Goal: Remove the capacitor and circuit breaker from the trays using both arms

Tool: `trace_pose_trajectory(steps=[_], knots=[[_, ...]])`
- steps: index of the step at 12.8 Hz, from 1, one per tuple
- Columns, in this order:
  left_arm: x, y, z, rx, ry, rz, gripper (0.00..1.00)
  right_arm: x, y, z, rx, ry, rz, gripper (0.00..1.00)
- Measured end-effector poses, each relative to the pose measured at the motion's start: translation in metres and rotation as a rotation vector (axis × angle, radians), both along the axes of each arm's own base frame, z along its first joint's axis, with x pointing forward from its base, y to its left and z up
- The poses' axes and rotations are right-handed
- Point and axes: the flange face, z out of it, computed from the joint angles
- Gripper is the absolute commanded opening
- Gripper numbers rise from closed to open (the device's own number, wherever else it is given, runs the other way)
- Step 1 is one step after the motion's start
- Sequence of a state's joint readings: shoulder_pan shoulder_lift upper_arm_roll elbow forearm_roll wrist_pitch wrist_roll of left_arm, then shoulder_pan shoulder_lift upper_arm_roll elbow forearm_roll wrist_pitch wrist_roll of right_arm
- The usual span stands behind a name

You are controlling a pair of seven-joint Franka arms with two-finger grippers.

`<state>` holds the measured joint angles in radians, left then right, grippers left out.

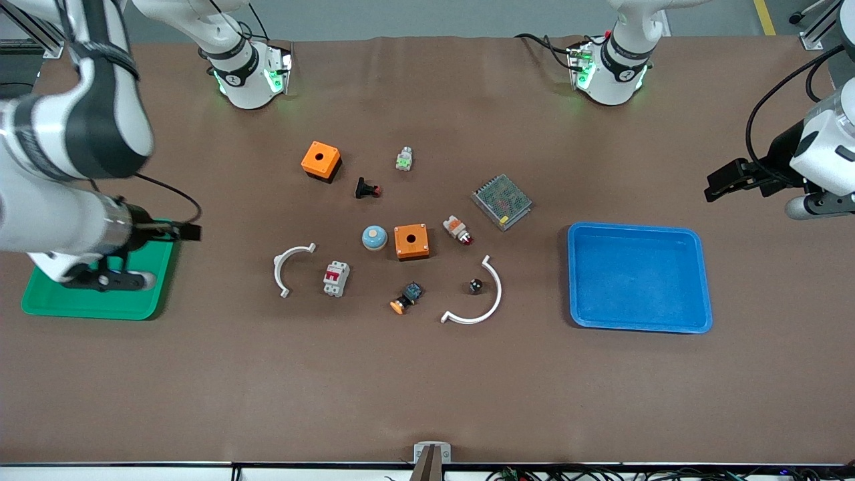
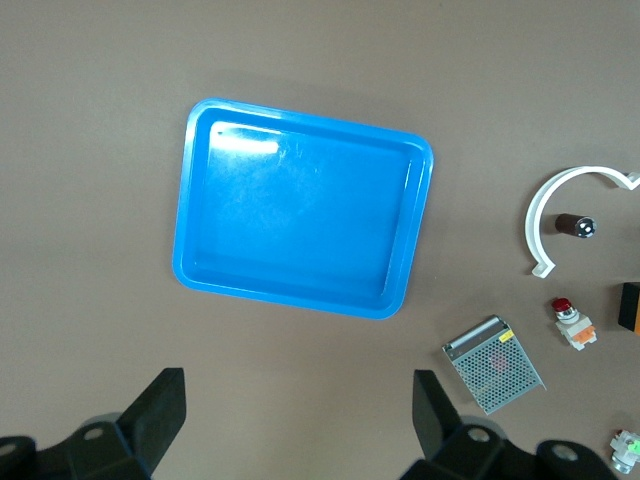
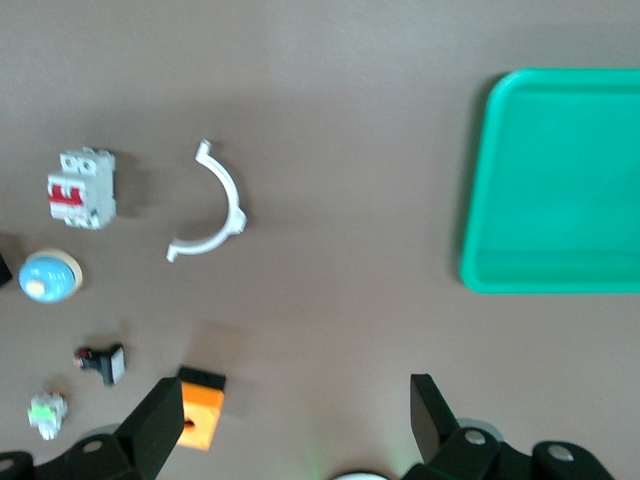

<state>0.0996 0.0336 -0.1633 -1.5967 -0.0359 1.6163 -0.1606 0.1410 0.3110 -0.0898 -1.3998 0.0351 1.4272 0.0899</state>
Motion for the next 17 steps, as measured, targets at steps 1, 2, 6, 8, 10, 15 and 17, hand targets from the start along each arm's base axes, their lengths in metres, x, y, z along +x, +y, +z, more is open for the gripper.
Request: trace_pose_trajectory(steps=[1,2,6,8,10,15,17], knots=[[0.000,0.000,0.002,0.000,-0.003,0.000,1.00,-0.007,-0.019,0.015,0.010,-0.004,-0.001,1.00],[0.000,0.000,0.002,0.000,-0.005,0.001,1.00,-0.013,-0.038,0.029,0.021,-0.014,0.002,1.00],[0.000,0.006,0.002,0.000,-0.004,0.011,1.00,-0.030,-0.080,0.059,0.040,-0.035,-0.012,1.00],[0.001,0.009,0.002,0.000,-0.004,0.017,1.00,-0.029,-0.079,0.066,0.039,-0.053,-0.010,1.00],[0.001,0.010,0.002,0.001,-0.004,0.018,1.00,-0.028,-0.078,0.074,0.037,-0.071,-0.008,1.00],[0.001,0.012,0.002,0.006,-0.004,0.024,1.00,-0.039,-0.069,0.098,0.042,-0.095,0.009,1.00],[0.001,0.013,0.002,0.006,-0.004,0.025,1.00,-0.055,-0.072,0.112,0.045,-0.100,0.005,1.00]])
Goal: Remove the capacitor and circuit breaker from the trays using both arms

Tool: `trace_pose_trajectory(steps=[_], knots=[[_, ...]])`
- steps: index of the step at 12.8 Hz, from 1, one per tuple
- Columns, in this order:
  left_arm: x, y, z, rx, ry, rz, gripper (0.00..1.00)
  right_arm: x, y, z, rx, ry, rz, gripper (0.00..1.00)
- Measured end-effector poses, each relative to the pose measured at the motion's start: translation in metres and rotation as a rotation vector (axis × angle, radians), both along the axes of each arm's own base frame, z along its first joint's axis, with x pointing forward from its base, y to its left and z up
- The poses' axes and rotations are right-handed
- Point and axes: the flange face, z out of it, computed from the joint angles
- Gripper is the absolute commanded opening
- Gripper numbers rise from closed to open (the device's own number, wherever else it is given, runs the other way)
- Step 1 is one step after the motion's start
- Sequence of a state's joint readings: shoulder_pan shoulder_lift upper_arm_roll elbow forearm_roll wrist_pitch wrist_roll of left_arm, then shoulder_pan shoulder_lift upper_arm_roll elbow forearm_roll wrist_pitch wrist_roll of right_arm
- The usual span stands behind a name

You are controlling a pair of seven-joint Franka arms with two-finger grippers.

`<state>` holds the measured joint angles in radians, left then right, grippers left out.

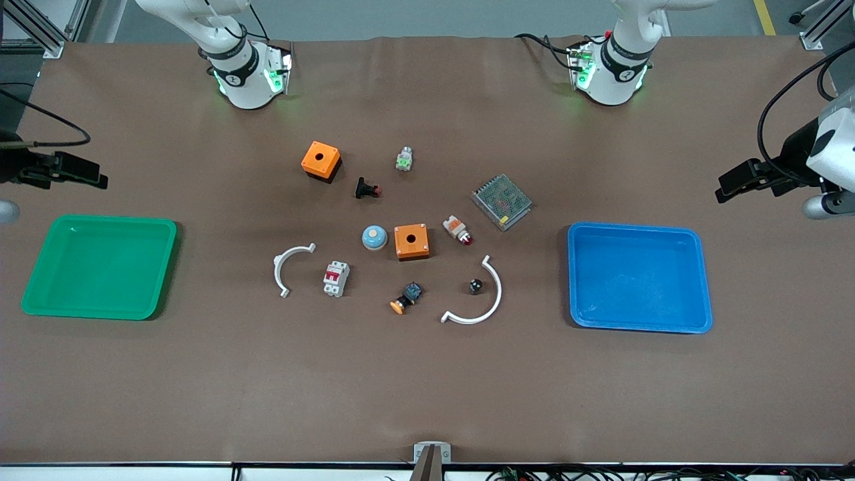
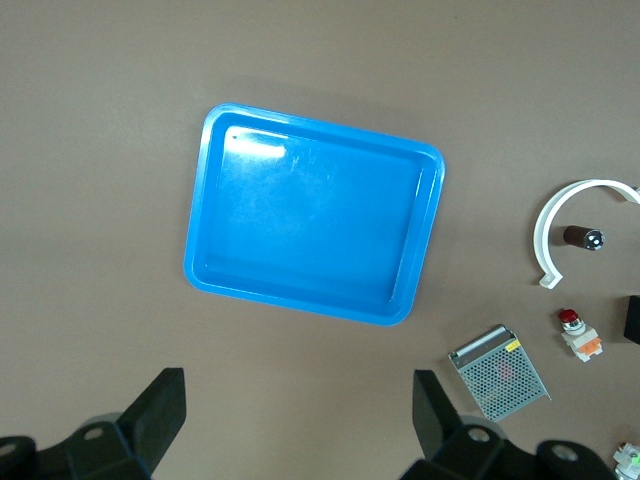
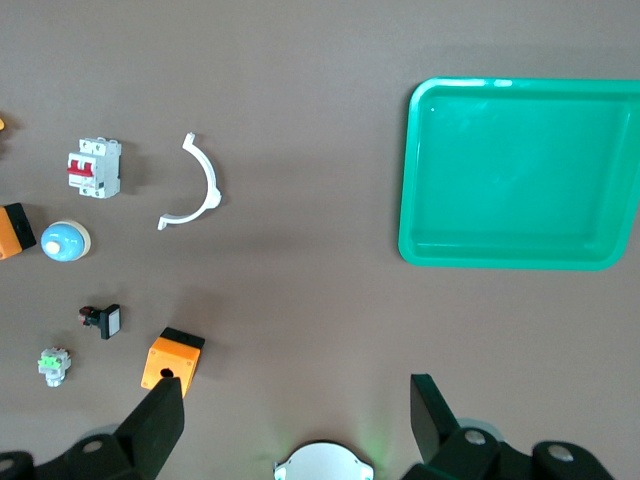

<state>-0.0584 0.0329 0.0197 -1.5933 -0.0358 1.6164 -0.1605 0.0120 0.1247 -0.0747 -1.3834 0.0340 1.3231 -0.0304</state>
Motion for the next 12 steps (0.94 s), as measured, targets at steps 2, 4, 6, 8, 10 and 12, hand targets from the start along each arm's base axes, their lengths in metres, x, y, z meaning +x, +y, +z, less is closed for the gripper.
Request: trace_pose_trajectory(steps=[2,4,6,8,10,12], knots=[[0.000,0.000,0.000,0.000,0.000,0.000,1.00,-0.018,-0.001,0.013,0.003,-0.006,-0.002,1.00],[0.000,0.000,0.002,0.000,-0.004,-0.001,1.00,-0.034,-0.001,0.028,0.006,-0.015,-0.002,1.00],[0.000,-0.002,0.007,-0.001,-0.015,-0.004,1.00,-0.044,-0.001,0.041,0.007,-0.031,-0.002,1.00],[0.001,-0.005,0.013,-0.001,-0.027,-0.010,1.00,-0.046,-0.002,0.043,0.007,-0.037,-0.002,1.00],[0.001,-0.007,0.015,-0.001,-0.031,-0.013,1.00,-0.045,-0.002,0.040,0.008,-0.034,-0.002,1.00],[0.001,-0.007,0.015,-0.001,-0.032,-0.013,1.00,-0.044,-0.001,0.040,0.007,-0.039,-0.001,1.00]])
